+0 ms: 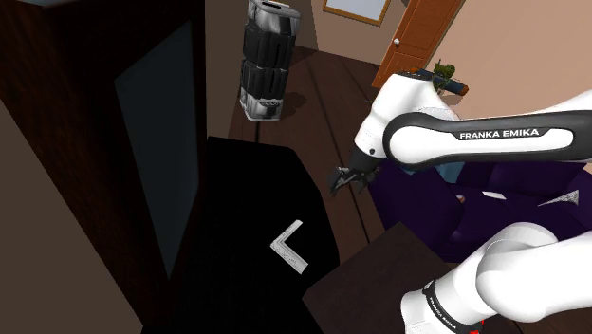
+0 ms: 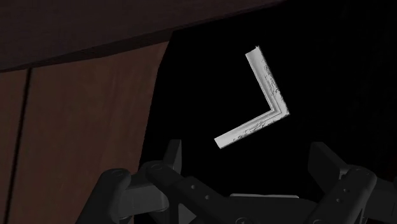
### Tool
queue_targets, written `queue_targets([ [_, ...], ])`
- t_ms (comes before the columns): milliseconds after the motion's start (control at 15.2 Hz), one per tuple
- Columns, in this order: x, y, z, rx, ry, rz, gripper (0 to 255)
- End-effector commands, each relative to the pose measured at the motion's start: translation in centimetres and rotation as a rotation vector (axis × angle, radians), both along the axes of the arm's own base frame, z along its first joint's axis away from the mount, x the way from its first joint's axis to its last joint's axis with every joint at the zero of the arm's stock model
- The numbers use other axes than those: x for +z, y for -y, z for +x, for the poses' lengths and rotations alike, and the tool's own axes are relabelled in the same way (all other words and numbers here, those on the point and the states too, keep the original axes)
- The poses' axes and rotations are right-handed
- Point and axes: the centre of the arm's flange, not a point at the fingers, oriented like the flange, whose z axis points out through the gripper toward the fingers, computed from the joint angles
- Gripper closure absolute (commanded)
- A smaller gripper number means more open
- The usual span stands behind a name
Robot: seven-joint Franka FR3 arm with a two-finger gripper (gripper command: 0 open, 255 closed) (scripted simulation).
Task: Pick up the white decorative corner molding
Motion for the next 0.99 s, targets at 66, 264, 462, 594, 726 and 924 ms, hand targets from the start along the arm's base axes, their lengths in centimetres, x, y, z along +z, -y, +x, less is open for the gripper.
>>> queue_targets([
  [66,-3.3,-1.9,0.9,-0.044,-0.002,-0.004,0],
  [264,-6.8,-3.5,1.9,-0.086,-0.006,-0.009,0],
  [462,-10.3,-5.1,2.9,-0.128,-0.009,-0.014,0],
  [594,-12.7,-6.2,3.6,-0.156,-0.012,-0.017,0],
  [726,-15.0,-7.2,4.4,-0.184,-0.015,-0.02,0],
  [924,-18.6,-8.6,5.5,-0.226,-0.019,-0.025,0],
])
